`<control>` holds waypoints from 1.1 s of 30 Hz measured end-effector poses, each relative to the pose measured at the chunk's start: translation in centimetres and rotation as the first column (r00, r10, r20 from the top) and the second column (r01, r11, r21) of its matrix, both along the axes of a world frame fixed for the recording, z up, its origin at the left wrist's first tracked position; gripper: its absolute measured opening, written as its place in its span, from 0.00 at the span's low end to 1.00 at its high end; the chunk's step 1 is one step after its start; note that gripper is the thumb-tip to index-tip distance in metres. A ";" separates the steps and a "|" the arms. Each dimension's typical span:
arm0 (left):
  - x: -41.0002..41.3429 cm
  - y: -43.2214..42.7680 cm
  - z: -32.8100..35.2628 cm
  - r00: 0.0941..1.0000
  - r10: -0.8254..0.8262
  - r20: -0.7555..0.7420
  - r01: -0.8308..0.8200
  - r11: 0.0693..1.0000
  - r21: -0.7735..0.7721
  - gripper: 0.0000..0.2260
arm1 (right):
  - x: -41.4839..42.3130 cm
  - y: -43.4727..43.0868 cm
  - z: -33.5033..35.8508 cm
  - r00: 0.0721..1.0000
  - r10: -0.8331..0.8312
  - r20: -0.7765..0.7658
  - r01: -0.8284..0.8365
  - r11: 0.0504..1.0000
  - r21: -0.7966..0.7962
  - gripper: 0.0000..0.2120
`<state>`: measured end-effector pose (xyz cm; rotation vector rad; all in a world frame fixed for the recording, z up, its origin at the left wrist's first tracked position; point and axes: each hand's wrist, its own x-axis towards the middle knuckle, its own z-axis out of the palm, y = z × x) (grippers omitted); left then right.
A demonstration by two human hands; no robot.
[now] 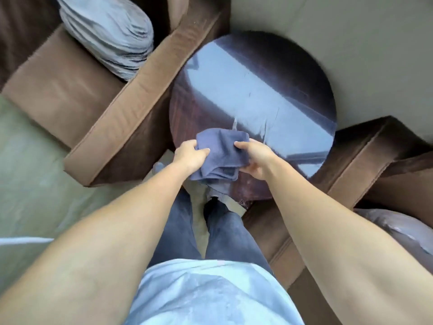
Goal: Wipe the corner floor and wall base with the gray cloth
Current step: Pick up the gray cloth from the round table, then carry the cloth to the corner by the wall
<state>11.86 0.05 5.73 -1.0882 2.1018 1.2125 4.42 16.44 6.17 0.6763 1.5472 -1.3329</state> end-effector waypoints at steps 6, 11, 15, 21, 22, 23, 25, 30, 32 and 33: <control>6.4 -6.5 8.2 0.903 0.399 -0.156 -0.389 0.917 0.095 0.14 | 1.6 -6.9 10.8 0.961 0.257 -0.101 -0.267 0.959 -0.097 0.03; 13.9 -13.5 13.3 0.702 0.637 -0.316 -0.604 0.769 0.209 0.11 | 6.5 -17.0 15.8 0.854 0.469 -0.224 -0.506 0.850 -0.146 0.03; 24.6 -17.9 15.1 0.509 0.778 -0.369 -0.749 0.611 0.256 0.05 | 14.5 -24.7 17.5 0.746 0.583 -0.322 -0.654 0.733 -0.186 0.05; 39.5 -21.7 17.3 0.249 0.887 -0.389 -0.818 0.407 0.406 0.01 | 28.4 -33.0 18.9 0.661 0.614 -0.431 -0.721 0.679 -0.140 0.08; 41.8 -22.5 17.6 0.233 0.892 -0.386 -0.823 0.393 0.410 0.01 | 30.8 -33.9 19.1 0.675 0.616 -0.405 -0.716 0.679 -0.161 0.09; 44.0 -23.2 18.1 0.219 0.899 -0.381 -0.826 0.378 0.418 0.01 | 32.9 -34.8 18.9 0.685 0.618 -0.386 -0.714 0.676 -0.183 0.10; 48.5 -25.1 18.5 0.190 0.910 -0.368 -0.839 0.345 0.420 0.01 | 37.3 -36.4 19.0 0.691 0.633 -0.349 -0.717 0.660 -0.223 0.10; 52.9 -29.7 18.2 0.136 0.928 -0.346 -0.846 0.291 0.447 0.01 | 41.8 -40.4 18.5 0.652 0.635 -0.415 -0.751 0.616 -0.239 0.13; 52.8 -32.0 17.8 0.106 0.936 -0.335 -0.835 0.267 0.482 0.01 | 42.2 -42.6 18.6 0.649 0.639 -0.413 -0.754 0.615 -0.233 0.11; 52.3 -33.2 17.9 0.088 0.941 -0.326 -0.825 0.252 0.506 0.01 | 42.1 -43.8 18.6 0.641 0.652 -0.405 -0.762 0.604 -0.234 0.09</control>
